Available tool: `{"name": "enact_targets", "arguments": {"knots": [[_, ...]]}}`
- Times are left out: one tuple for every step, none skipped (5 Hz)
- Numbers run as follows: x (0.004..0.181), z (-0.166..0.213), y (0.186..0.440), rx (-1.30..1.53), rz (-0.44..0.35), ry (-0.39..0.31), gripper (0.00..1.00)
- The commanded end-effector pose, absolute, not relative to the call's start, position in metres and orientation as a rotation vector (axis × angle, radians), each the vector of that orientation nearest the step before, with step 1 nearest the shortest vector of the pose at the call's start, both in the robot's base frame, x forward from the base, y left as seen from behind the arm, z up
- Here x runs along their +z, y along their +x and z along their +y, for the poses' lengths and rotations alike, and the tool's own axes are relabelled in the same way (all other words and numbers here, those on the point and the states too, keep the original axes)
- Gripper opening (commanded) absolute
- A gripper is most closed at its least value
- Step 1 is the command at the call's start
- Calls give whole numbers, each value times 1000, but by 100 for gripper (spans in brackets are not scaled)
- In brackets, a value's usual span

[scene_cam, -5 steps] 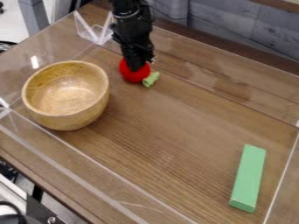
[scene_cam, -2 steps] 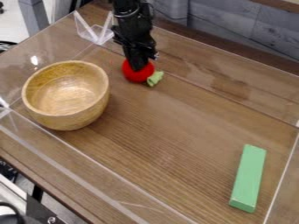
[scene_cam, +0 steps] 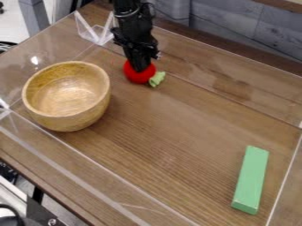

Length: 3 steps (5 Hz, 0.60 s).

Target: Move the red fruit to the right

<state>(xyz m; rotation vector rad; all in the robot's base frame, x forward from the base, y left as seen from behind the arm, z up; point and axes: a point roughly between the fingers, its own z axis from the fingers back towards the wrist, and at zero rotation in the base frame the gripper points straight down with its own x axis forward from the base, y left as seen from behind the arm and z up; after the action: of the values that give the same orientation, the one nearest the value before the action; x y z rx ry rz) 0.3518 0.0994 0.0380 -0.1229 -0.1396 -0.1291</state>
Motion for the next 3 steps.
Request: {"name": "enact_targets", "arguments": {"knots": [[51, 95, 349, -78, -165, -116, 100], [46, 98, 350, -29, -162, -102, 0], [42, 99, 349, 10, -162, -94, 0]]}}
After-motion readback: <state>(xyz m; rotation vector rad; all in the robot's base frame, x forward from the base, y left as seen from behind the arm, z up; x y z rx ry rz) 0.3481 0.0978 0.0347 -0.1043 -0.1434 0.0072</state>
